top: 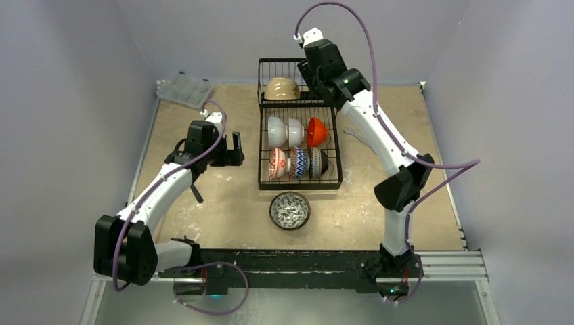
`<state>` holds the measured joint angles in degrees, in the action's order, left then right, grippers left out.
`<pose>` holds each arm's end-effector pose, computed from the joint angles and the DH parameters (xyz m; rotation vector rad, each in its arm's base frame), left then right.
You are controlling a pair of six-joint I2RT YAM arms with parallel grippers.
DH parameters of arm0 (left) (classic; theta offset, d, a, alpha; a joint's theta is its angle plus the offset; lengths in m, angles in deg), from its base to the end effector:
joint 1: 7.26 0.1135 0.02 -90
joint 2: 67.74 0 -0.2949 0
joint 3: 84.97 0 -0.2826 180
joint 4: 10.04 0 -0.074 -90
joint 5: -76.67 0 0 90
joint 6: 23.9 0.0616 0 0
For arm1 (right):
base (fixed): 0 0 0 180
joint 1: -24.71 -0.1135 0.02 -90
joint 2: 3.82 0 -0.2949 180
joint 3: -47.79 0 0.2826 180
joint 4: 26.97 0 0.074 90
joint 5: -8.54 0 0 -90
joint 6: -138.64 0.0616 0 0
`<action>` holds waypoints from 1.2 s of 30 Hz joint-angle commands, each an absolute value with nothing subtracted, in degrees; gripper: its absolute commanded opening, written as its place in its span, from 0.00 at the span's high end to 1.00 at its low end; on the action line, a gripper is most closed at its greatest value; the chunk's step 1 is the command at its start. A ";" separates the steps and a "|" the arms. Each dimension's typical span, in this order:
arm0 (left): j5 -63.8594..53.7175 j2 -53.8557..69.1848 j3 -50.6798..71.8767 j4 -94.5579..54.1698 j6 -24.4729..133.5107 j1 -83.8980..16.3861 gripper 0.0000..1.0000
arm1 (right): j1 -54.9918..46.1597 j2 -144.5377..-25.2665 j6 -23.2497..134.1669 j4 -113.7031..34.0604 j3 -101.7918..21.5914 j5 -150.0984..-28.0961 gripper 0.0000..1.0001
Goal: Load the bowls into the dish rack
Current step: Place the bowl in the dish rack.
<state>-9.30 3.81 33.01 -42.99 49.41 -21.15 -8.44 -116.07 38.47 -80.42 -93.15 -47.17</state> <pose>0.2953 -0.0775 0.2550 -0.0209 2.3359 -0.3504 0.4317 0.2405 0.4698 -0.3529 1.9060 -0.3325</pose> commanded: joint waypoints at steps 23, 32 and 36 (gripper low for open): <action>-9.82 2.04 33.48 -42.21 50.58 -20.75 0.04 | -11.67 -112.08 34.66 -79.01 -89.49 -39.88 1.00; -10.11 2.12 33.48 -42.28 50.54 -20.70 0.04 | -12.86 -111.60 31.99 -76.00 -93.22 -37.78 1.00; -10.08 2.17 33.49 -42.28 50.54 -20.71 0.04 | -13.40 -110.99 30.62 -74.41 -93.31 -35.11 1.00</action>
